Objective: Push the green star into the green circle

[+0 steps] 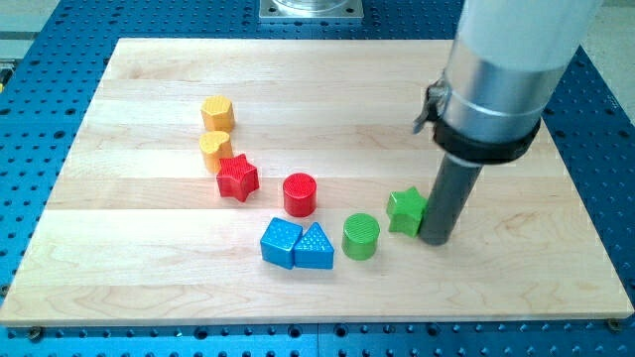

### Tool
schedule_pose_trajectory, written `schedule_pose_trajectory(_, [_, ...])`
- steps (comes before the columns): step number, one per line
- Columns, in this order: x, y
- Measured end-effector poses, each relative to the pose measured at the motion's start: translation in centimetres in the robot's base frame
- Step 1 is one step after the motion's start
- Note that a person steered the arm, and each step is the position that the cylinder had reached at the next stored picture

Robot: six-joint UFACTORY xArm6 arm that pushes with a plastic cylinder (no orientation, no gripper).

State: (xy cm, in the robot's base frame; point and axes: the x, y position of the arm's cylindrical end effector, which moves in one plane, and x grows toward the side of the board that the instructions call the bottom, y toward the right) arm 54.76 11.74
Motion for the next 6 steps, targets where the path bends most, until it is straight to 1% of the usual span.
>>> schedule_pose_trajectory(1, [0.7, -1.1])
schedule_pose_trajectory(2, [-2.8, 3.1])
schedule_pose_trajectory(3, [-6.3, 3.0])
schedule_pose_trajectory(4, [-3.4, -1.5])
schedule_pose_trajectory(5, [-1.3, -4.3])
schedule_pose_trajectory(6, [-2.8, -3.5])
